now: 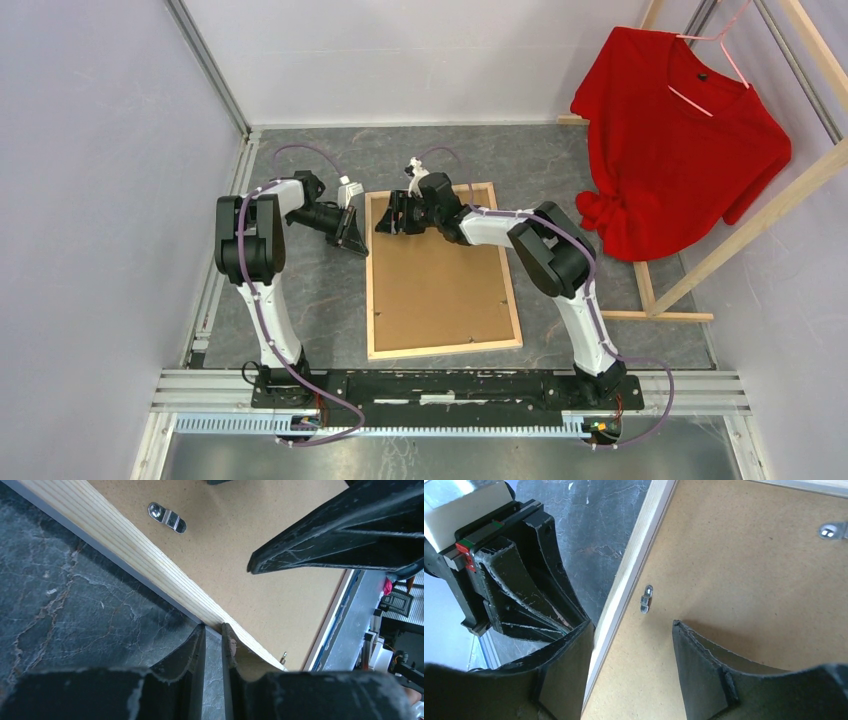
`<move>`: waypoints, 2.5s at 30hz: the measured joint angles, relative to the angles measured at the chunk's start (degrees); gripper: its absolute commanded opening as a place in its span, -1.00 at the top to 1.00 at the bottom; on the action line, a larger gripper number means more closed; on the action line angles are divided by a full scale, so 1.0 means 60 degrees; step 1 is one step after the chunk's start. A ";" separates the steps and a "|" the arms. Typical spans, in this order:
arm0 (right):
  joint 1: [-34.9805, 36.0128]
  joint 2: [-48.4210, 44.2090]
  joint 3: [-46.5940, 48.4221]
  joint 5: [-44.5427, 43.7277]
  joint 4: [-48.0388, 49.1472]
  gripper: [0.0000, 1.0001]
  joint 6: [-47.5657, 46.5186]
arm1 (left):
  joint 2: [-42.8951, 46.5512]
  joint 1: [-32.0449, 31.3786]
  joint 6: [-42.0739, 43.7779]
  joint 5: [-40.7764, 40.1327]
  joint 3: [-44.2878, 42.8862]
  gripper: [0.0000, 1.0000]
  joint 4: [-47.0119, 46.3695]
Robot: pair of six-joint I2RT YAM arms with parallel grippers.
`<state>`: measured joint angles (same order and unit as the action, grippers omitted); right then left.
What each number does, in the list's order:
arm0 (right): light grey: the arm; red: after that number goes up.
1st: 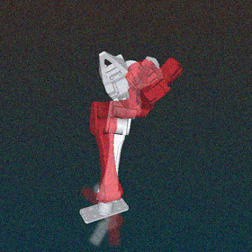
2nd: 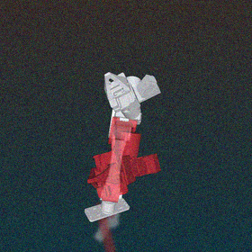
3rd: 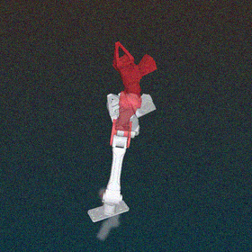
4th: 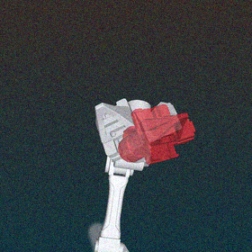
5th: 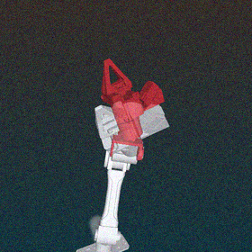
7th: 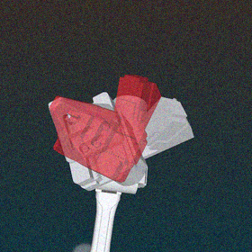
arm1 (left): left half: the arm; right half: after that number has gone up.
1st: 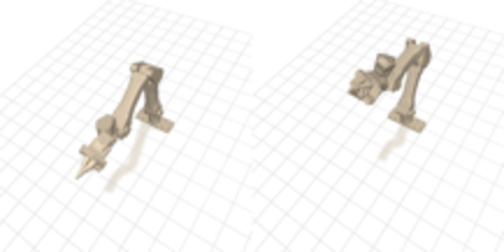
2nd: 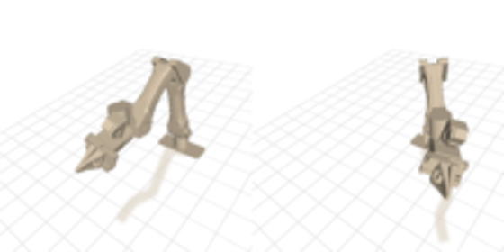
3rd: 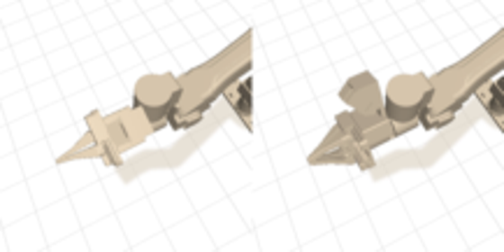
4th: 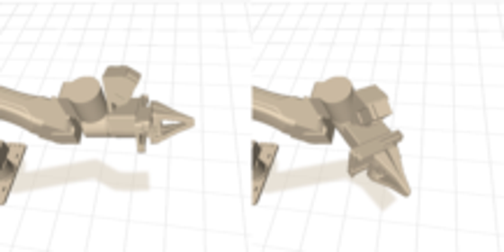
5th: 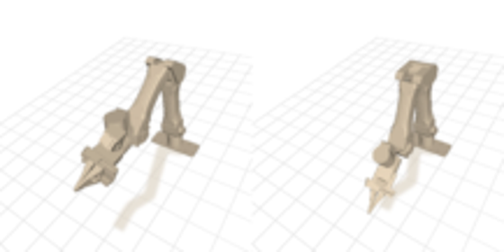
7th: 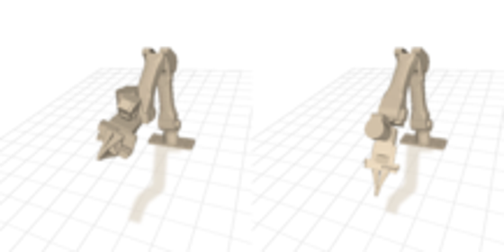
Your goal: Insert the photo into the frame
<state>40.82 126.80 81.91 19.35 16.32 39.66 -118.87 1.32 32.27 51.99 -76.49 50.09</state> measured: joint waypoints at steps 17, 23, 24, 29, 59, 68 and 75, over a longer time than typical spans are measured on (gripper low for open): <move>0.0200 0.0754 0.0670 0.0270 0.0510 -0.21 0.0455 | 0.0000 0.0036 -0.0015 0.0160 0.0124 0.56 -0.0127; 0.0244 0.0896 0.0761 0.0350 0.0663 -0.18 0.0568 | 0.0000 0.0040 -0.0011 0.0175 0.0135 0.57 -0.0138; 0.0244 0.0903 0.0769 0.0364 0.0670 -0.18 0.0590 | 0.0000 0.0040 -0.0011 0.0175 0.0135 0.58 -0.0142; 0.0255 0.1053 0.0911 0.0455 0.0761 -0.16 0.0678 | 0.0000 0.0051 -0.0011 0.0182 0.0153 0.59 -0.0153; 0.0262 0.1351 0.1239 0.0484 0.0900 -0.13 0.1005 | 0.0087 0.0055 -0.0011 0.0178 0.0273 0.60 -0.0284; 0.0109 0.0601 -0.0058 0.0721 0.1479 -0.45 0.1246 | 0.0124 0.0055 0.0153 0.0149 0.0273 0.55 -0.0208; -0.1435 -0.2699 -0.3694 0.0546 0.1621 -0.75 0.1177 | 0.0503 0.0007 0.0805 -0.0459 0.0597 0.40 0.0102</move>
<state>32.21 110.61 59.75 22.63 26.04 46.72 -115.85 1.37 37.10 49.23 -72.90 50.70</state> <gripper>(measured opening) 0.834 0.268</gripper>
